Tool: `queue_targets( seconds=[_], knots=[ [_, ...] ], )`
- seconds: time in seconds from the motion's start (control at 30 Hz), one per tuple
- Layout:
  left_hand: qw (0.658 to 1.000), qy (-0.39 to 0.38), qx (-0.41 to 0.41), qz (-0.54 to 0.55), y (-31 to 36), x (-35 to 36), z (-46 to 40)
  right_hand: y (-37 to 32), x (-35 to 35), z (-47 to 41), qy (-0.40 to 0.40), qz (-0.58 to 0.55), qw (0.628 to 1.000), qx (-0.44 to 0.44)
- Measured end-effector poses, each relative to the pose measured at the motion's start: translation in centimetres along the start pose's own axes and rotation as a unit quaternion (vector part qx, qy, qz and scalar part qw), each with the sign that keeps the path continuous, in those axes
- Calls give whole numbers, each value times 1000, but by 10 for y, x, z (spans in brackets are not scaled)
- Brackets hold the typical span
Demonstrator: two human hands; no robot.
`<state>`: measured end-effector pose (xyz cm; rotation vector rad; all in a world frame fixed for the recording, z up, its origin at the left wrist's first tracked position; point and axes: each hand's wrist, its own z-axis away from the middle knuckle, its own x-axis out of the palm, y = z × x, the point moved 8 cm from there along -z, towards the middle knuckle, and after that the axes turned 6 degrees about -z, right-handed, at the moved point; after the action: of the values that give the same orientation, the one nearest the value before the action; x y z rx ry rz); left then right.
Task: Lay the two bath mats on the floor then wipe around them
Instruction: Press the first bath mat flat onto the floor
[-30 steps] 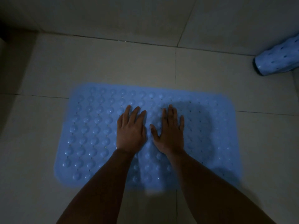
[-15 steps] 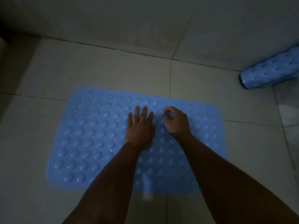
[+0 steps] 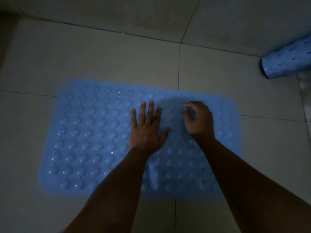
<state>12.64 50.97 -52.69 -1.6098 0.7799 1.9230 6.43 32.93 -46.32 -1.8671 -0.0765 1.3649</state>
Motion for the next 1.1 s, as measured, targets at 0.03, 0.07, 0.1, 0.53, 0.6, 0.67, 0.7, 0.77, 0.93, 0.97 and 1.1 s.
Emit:
queue_targets(
  seconds=[0.03,0.07,0.1,0.53,0.6,0.67,0.7,0.77,0.93,0.97,1.1],
  knots=[
    [1000,-5,2,-2,1,0,1,1,-3,1,-4,1,1000,2],
    [1000,-14,4,0,2,0,2,2,-6,3,-6,0,1000,3],
    [1000,-25,4,4,2,0,2,0,-10,4,-9,-1,1000,4],
    [983,97,-71,136,-89,-87,1,-90,48,-3,-122,-2,992,41],
    [983,124,-93,101,-111,-85,14,-108,84,12,-155,42,987,17],
    [982,131,-112,79,-129,-79,25,-122,118,30,-175,114,978,-7],
    [982,128,-121,72,-137,-75,30,-125,135,39,-182,139,973,-10],
    [982,122,-133,62,-149,-69,37,-125,163,54,-206,176,963,6],
    [984,111,-128,46,-157,-60,43,-127,171,66,-162,211,964,-8],
    [985,109,-129,45,-159,-59,43,-126,171,67,-162,211,964,-11],
    [984,108,-131,46,-162,-54,42,-126,171,68,-163,217,962,-10]
  ],
)
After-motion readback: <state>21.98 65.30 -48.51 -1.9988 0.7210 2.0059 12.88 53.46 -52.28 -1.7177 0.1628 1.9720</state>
